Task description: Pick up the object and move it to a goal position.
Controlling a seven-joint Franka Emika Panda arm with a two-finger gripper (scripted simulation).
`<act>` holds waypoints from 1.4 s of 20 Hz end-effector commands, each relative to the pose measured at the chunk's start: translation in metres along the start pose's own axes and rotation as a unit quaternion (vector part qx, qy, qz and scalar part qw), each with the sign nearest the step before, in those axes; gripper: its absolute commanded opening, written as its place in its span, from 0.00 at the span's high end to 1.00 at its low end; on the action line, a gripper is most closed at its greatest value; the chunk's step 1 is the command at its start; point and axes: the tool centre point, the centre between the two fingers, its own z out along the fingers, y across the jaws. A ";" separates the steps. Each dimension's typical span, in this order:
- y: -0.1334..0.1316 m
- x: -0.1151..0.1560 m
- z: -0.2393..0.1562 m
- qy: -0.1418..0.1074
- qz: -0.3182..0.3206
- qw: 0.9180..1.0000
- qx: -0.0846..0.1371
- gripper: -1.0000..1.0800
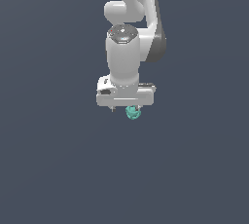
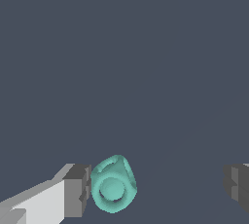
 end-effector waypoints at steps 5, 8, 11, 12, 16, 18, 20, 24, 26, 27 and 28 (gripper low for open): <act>0.005 -0.001 0.001 -0.004 0.008 1.000 0.001 0.04; 0.014 -0.003 0.002 -0.009 0.024 1.000 0.004 0.04; 0.017 -0.002 0.001 -0.011 0.032 0.999 0.005 0.04; 0.017 -0.002 0.000 -0.011 0.033 0.999 0.005 0.04; 0.015 -0.004 0.004 -0.011 0.023 1.000 0.004 0.04; 0.013 -0.008 0.008 -0.012 0.013 1.000 0.003 0.04; 0.009 -0.012 0.015 -0.013 -0.001 1.000 0.002 0.04; 0.000 -0.026 0.032 -0.016 -0.042 0.999 -0.002 0.04; -0.006 -0.035 0.043 -0.019 -0.070 0.997 -0.004 0.04; -0.009 -0.040 0.048 -0.020 -0.085 0.996 -0.005 0.04; -0.013 -0.046 0.055 -0.021 -0.101 0.995 -0.006 0.04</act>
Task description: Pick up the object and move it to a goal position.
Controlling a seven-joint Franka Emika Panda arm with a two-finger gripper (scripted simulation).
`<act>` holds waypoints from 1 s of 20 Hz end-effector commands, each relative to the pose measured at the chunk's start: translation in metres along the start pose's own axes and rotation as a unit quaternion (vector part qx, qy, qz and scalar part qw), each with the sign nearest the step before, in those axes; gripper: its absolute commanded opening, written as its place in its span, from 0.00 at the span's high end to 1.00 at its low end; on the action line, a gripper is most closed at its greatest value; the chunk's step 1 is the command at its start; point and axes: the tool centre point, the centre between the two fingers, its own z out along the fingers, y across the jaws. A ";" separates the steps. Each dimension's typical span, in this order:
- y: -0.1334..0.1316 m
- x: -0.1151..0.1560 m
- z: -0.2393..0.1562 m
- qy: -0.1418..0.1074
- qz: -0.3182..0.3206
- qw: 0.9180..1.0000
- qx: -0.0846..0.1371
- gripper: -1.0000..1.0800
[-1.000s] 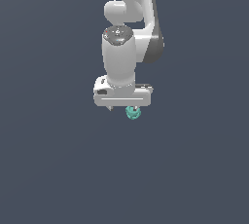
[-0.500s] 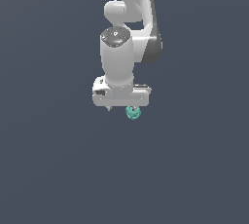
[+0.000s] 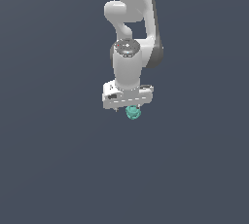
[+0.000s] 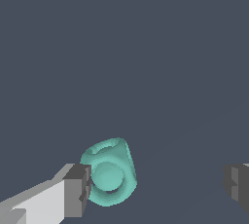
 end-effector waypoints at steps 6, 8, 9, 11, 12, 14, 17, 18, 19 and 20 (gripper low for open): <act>-0.029 -0.033 0.038 -0.008 -0.103 0.995 -0.005 0.04; -0.034 -0.039 0.044 -0.010 -0.121 0.993 -0.005 0.04; -0.036 -0.042 0.047 -0.010 -0.128 0.992 -0.005 0.04; -0.039 -0.046 0.050 -0.011 -0.140 0.990 -0.005 0.04; -0.040 -0.047 0.052 -0.011 -0.144 0.990 -0.005 0.04; -0.041 -0.049 0.053 -0.012 -0.148 0.989 -0.005 0.04; -0.041 -0.048 0.053 -0.012 -0.145 0.989 -0.005 0.04; -0.041 -0.048 0.054 -0.012 -0.145 0.989 -0.005 0.04; -0.041 -0.048 0.056 -0.012 -0.145 0.989 -0.005 0.04; -0.041 -0.048 0.058 -0.012 -0.146 0.989 -0.005 0.04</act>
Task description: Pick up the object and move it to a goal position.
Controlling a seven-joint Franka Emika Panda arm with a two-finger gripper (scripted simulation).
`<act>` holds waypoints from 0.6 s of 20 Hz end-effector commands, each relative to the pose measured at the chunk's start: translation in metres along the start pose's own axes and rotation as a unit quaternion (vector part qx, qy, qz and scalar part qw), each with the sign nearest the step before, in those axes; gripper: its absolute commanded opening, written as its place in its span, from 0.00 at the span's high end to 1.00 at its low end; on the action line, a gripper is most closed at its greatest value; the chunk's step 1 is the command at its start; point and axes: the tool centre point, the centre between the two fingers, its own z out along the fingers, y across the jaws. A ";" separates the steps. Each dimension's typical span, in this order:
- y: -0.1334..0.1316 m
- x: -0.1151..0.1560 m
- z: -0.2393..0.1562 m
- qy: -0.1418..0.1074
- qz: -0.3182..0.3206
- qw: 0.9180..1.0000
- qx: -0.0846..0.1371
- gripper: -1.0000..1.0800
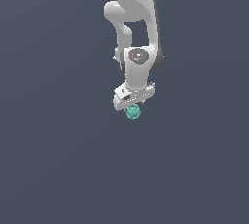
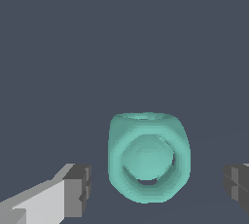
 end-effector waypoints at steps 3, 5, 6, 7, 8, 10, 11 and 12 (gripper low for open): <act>-0.001 -0.001 0.014 0.000 -0.001 1.000 0.000 0.04; -0.001 -0.001 0.024 0.000 -0.002 1.000 0.000 0.04; -0.001 -0.002 0.029 0.000 -0.002 1.000 0.000 0.04; -0.001 -0.002 0.034 0.000 -0.003 1.000 0.000 0.04; -0.001 -0.002 0.038 0.000 -0.003 1.000 0.000 0.04; -0.001 -0.002 0.044 0.000 -0.003 1.000 0.000 0.04; -0.001 -0.001 0.046 0.000 -0.003 1.000 0.000 0.04; -0.001 -0.001 0.047 0.000 -0.003 1.000 0.000 0.04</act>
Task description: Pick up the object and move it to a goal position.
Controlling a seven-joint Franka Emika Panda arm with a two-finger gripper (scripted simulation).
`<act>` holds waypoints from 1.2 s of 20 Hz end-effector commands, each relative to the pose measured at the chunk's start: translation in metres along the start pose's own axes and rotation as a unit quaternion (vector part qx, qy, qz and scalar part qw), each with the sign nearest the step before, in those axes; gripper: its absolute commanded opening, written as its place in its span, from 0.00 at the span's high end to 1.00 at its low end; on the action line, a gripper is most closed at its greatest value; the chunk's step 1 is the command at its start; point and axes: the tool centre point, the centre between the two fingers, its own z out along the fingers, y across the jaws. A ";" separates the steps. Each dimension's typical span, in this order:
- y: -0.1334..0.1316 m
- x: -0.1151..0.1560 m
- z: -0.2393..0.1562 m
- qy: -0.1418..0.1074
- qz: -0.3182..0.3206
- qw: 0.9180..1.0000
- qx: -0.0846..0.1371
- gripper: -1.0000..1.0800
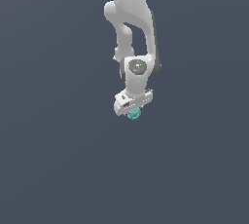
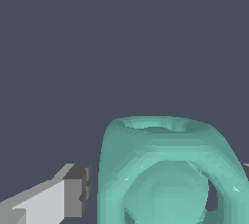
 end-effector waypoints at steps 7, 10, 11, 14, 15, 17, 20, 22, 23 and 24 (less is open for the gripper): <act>0.000 0.001 0.004 0.001 0.000 1.000 0.000 1.00; 0.000 0.001 0.004 0.001 0.000 1.000 0.000 1.00; 0.000 0.001 0.004 0.001 0.000 1.000 0.000 1.00; 0.001 0.001 0.003 0.001 0.000 1.000 -0.001 1.00; 0.001 0.000 0.002 0.001 0.000 1.000 -0.001 1.00; 0.000 -0.001 0.000 0.001 0.000 1.000 -0.001 1.00; -0.003 -0.003 -0.006 0.001 0.000 1.000 -0.001 1.00; -0.006 -0.006 -0.012 0.001 0.000 1.000 -0.001 1.00; -0.008 -0.007 -0.016 0.001 0.000 1.000 -0.001 1.00; -0.010 -0.009 -0.019 0.001 0.000 1.000 -0.001 1.00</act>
